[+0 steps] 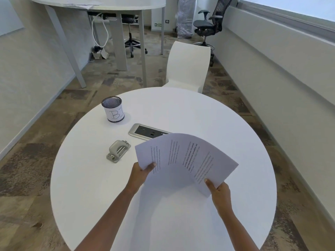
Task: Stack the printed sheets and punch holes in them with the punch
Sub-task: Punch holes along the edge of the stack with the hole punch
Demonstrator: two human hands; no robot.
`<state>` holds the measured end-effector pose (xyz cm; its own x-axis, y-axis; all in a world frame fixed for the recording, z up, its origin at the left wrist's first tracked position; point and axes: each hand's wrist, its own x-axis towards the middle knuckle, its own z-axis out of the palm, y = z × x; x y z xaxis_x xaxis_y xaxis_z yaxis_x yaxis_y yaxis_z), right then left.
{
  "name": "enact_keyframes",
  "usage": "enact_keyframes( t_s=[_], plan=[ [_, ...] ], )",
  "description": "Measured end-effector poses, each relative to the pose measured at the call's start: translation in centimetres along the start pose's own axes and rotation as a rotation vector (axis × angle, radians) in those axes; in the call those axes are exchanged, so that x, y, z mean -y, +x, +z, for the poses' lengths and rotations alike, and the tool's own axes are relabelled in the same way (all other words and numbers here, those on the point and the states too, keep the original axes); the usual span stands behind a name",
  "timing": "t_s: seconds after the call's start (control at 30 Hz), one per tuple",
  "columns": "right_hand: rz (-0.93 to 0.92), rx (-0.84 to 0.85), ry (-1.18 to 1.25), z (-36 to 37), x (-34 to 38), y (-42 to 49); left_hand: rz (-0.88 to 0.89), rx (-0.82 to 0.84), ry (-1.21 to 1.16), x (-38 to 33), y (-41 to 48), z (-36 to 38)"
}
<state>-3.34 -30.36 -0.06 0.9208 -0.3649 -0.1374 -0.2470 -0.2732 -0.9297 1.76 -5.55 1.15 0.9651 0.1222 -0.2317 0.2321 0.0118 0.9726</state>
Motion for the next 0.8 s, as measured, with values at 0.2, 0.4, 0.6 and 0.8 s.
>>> enact_keyframes(
  t_s=[0.2, 0.4, 0.6, 0.8],
  plan=[
    [0.057, -0.156, 0.039, -1.3, -0.8, 1.0, -0.067, 0.006, -0.105, -0.8, -0.2, 0.3],
    [0.206, -0.203, 0.291, -3.8, -1.2, 1.6, -0.216, 0.21, -0.139, -1.3, -0.3, -0.2],
    [0.355, 0.003, 0.422, -4.6, -1.7, 1.8, -0.308, 0.196, -0.139, -1.0, 0.4, -1.3],
    [0.258, -0.224, 0.199, -2.8, -1.2, 2.1, -0.344, 0.233, -0.125, -1.2, 1.9, -2.2]
  ],
)
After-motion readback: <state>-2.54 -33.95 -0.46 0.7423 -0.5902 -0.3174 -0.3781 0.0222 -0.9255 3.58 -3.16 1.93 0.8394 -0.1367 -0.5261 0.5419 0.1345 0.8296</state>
